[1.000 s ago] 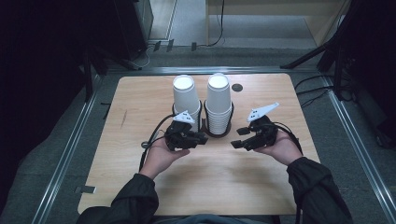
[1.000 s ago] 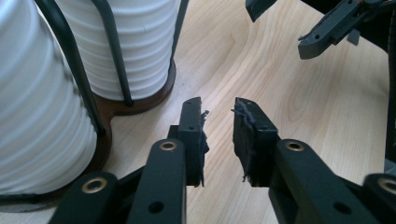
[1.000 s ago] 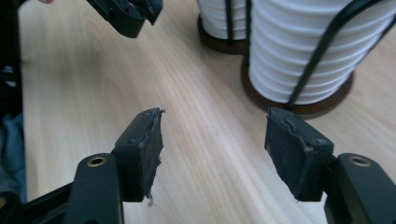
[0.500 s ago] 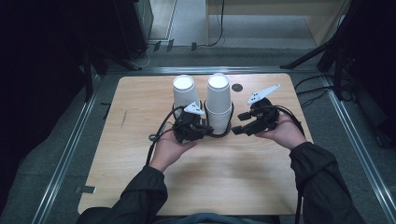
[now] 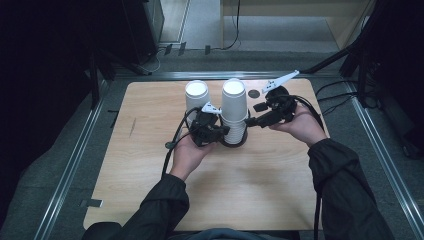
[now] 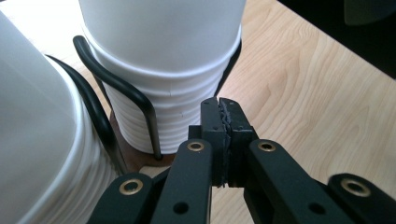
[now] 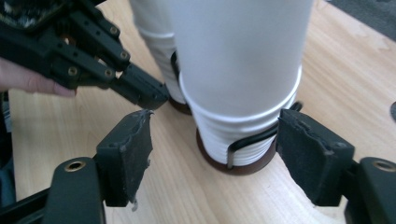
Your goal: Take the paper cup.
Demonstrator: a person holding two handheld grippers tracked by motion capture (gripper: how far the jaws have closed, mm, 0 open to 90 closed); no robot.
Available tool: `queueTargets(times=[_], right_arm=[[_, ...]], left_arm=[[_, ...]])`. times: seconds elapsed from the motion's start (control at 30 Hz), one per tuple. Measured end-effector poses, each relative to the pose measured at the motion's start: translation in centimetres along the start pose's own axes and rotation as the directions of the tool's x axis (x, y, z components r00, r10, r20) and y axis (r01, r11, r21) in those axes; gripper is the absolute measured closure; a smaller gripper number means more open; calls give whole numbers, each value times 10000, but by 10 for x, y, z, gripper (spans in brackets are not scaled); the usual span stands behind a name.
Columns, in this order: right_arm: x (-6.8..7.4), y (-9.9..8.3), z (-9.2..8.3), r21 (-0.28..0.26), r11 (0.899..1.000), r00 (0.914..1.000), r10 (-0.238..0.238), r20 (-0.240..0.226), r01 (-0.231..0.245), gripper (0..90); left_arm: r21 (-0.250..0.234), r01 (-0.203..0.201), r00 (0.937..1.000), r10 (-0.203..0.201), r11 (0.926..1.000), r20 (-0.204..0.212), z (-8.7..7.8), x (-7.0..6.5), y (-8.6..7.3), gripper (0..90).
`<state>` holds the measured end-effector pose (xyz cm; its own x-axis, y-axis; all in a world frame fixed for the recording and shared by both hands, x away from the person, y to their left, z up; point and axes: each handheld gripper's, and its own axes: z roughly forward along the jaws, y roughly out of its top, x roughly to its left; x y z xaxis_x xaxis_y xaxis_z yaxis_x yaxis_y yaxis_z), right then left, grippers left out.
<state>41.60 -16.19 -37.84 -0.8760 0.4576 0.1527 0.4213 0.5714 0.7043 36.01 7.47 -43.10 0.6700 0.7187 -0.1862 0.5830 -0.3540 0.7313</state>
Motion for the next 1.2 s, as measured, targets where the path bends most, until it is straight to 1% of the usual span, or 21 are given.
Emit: queueTargets(times=[0.1, 0.13, 0.17, 0.2, 0.3, 0.33, 0.37, 0.4, 0.43, 0.47, 0.5, 0.57, 0.67, 0.73, 0.8, 0.83, 0.87, 1.0, 1.03, 1.13, 1.2], right_arm=[[-2, 6, 0, -9, 10000, 10000, 13, 98, -13, 235], [-4, 12, 2, 27, 10000, 9999, 85, 108, -85, 231], [-5, 14, 3, 71, 10000, 9999, 63, 130, -64, 231], [-5, 18, 3, 73, 10000, 9999, -20, 153, 19, 231], [-6, 27, 5, -45, 10000, 9999, -11, 120, 12, 227], [-6, 27, 5, -45, 10000, 9999, -11, 120, 12, 227], [-6, 34, 6, -38, 9999, 9998, -104, 189, 105, 208], [-6, 34, 6, -38, 9999, 9998, -104, 189, 105, 208], [-6, 39, 8, -25, 9999, 9997, -112, 227, 113, 204], [-6, 39, 8, -25, 9999, 9997, -112, 227, 113, 204], [-5, 45, 9, 0, 9998, 9997, -183, 184, 183, 204], [-2, 50, 11, -14, 9998, 9997, -181, 181, 181, 198], [0, 54, 13, 198, 9994, 9992, -280, 292, 275, 194], [0, 63, 17, 219, 9993, 9990, -294, 338, 286, 178], [0, 65, 18, 226, 9994, 9991, -283, 309, 276, 170], [0, 71, 22, 371, 9990, 9991, -250, 339, 238, 154], [0, 74, 24, 547, 9979, 9986, -357, 382, 336, 146], [2, 80, 30, 760, 9958, 9970, -546, 550, 503, 144], [5, 85, 33, 927, 9943, 9955, -599, 731, 530, 153], [7, 89, 34, 964, 9940, 9929, -621, 1014, 523, 199], [8, 90, 35, 1055, 9929, 9919, -659, 1091, 543, 206]], left_arm=[[34, 61, 10000, -61, 10000, -24, 2, 2, 0, 900], [55, 78, 9997, -77, 10000, -221, 4, 2, 0, 900], [17, 92, 9995, -91, 10000, -300, 4, 2, 0, 900], [-7, 148, 9997, -148, 9999, -194, 5, 3, 1, 900], [-181, 228, 9995, -231, 9996, -202, 4, 3, 2, 900], [-181, 228, 9995, -231, 9996, -202, 4, 3, 2, 900], [-58, 247, 9993, -249, 9997, -284, 5, 3, 2, 900], [-58, 247, 9993, -249, 9997, -284, 5, 3, 2, 900], [-86, 322, 9991, -324, 9994, -278, 6, 4, 2, 900], [-86, 322, 9991, -324, 9994, -278, 6, 4, 2, 900], [-290, 102, 9989, -115, 9995, -447, 5, 2, 1, 900], [-299, 140, 9991, -152, 9995, -399, 5, 1, 2, 900], [-321, 170, 9990, -183, 9993, -397, 6, 1, 2, 900], [-263, 244, 9990, -253, 9994, -356, 7, 2, 2, 900], [-194, 256, 9991, -262, 9995, -343, 8, 2, 2, 900], [-177, 256, 9990, -263, 9995, -368, 10, 3, 2, 900], [-153, 252, 9990, -258, 9996, -360, 10, 3, 2, 900], [-172, 284, 9991, -289, 9994, -305, 11, 3, 2, 900], [-173, 219, 9992, -225, 9996, -338, 11, 2, 2, 900], [-176, 160, 9989, -167, 9997, -431, 11, 1, 2, 900], [-186, 169, 9990, -177, 9997, -410, 11, 2, 2, 900]])
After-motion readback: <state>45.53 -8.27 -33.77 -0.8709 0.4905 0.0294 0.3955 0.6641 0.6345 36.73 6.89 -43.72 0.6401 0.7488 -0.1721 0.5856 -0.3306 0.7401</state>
